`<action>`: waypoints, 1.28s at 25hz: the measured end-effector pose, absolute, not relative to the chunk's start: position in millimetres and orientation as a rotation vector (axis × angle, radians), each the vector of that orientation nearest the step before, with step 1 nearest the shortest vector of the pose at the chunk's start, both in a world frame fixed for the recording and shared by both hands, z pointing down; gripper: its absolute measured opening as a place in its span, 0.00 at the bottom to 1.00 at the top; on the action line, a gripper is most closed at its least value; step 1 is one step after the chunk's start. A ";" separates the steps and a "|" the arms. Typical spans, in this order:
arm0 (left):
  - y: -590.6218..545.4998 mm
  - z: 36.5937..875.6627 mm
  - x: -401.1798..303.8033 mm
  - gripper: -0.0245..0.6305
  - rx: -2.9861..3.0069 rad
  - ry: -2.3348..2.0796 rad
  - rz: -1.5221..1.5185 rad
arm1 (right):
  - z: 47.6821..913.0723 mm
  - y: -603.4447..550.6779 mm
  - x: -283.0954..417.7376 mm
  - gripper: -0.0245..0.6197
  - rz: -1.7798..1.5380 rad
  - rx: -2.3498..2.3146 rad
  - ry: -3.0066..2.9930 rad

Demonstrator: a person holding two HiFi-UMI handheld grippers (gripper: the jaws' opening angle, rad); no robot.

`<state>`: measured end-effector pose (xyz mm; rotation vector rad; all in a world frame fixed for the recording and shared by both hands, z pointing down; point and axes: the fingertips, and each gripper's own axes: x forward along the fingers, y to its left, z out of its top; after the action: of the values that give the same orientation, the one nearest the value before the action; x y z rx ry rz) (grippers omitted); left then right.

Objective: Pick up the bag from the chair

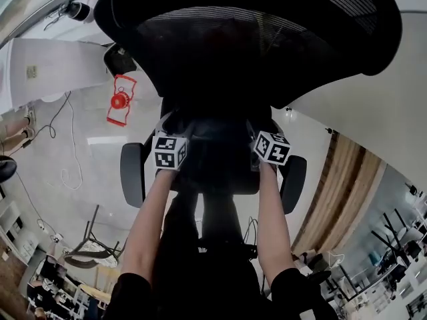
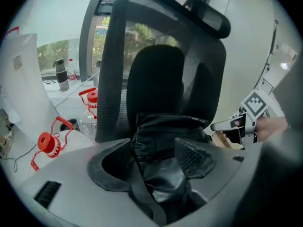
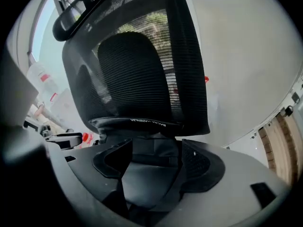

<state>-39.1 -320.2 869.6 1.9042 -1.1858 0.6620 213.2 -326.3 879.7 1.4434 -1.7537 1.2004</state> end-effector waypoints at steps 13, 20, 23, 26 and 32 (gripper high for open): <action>-336.5 940.0 -38.3 0.47 1.827 -1.073 0.789 | 933.1 -333.7 218.8 0.51 1.194 1.323 -1.705; -342.9 943.7 -34.3 0.48 1.883 -1.041 0.853 | 937.1 -338.5 220.5 0.51 1.158 1.287 -1.718; -347.3 946.4 -31.3 0.48 1.917 -1.016 0.882 | 941.8 -341.5 220.8 0.51 1.169 1.281 -1.723; -348.5 948.8 -32.5 0.48 1.938 -0.990 0.872 | 946.4 -344.7 219.5 0.51 1.182 1.263 -1.730; -350.3 948.7 -31.2 0.40 1.964 -1.018 0.890 | 950.7 -348.2 220.1 0.51 1.156 1.232 -1.720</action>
<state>-31.2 -350.3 948.7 1.9638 -1.0176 0.8896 220.1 -348.2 950.7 1.2318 -1.7198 1.1556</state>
